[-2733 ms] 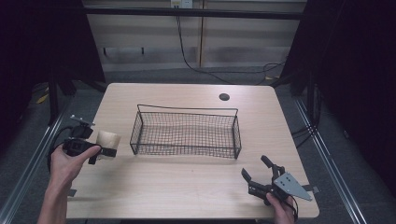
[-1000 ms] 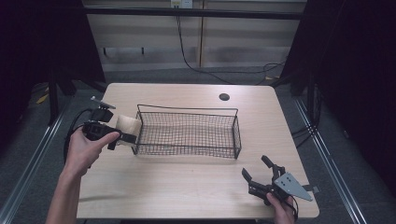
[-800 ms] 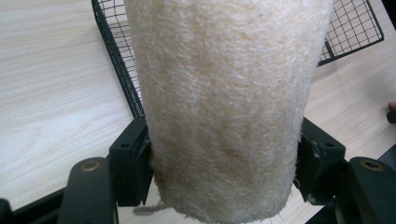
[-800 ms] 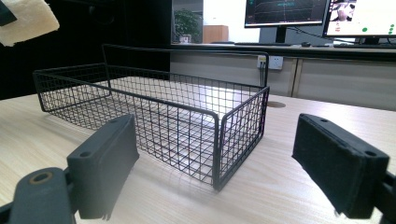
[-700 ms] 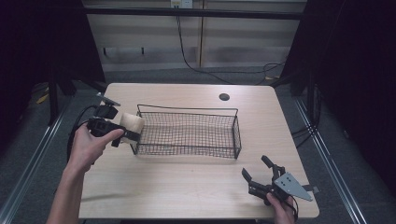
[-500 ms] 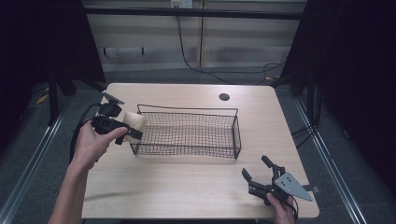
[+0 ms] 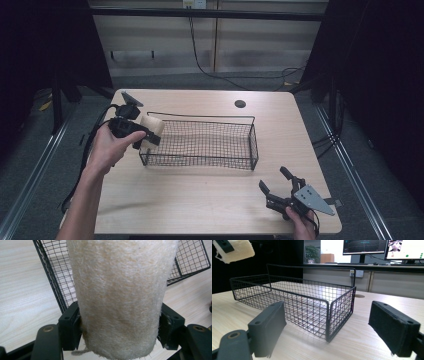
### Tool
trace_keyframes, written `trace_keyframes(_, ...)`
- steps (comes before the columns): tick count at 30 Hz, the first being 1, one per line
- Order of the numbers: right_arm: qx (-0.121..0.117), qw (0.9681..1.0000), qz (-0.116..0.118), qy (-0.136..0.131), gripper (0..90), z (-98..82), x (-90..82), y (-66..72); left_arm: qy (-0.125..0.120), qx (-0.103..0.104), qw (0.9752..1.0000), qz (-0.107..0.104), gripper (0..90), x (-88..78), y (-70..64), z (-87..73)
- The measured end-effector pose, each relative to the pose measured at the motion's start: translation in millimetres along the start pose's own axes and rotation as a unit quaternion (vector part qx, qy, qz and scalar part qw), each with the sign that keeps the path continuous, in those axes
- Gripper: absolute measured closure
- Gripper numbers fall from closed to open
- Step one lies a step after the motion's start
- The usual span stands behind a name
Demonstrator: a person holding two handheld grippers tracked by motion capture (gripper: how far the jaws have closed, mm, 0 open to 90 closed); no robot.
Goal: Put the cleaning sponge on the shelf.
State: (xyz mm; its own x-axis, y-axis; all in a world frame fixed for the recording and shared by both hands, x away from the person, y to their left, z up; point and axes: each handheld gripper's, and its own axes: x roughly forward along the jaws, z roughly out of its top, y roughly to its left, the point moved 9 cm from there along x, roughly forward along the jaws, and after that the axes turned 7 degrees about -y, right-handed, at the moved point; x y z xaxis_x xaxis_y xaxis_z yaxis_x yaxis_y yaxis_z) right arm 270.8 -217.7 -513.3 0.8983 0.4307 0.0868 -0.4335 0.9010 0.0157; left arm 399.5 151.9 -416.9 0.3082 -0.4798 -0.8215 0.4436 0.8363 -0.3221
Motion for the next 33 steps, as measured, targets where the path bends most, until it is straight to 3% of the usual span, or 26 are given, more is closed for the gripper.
trace_keyframes(7,0.000,1.0000,-0.001,0.000,13.3,-0.1,0.0,0.0,0.004,0.010,0.9999,0.000,32.6,2.2,-5.3,5.9)
trace_keyframes(15,0.001,1.0000,-0.001,0.000,13.3,0.0,0.0,0.1,0.010,-0.006,0.9998,0.013,32.5,9.0,-7.8,12.4)
trace_keyframes(18,0.000,1.0000,-0.001,0.000,13.4,0.0,0.0,0.1,0.019,-0.010,0.9997,0.007,32.6,12.3,-8.0,13.3)
trace_keyframes(22,0.000,1.0000,0.001,0.001,13.4,-0.1,0.2,0.2,0.039,-0.018,0.9988,0.026,32.6,19.7,-2.4,12.2)
trace_keyframes(24,0.000,1.0000,-0.001,0.001,13.4,-0.1,0.1,0.1,0.038,-0.027,0.9985,0.027,32.6,23.7,-1.9,13.5)
trace_keyframes(33,0.000,1.0000,0.000,0.000,13.4,0.0,-0.1,0.0,0.053,-0.035,0.9977,0.025,32.6,40.1,-4.4,13.7)
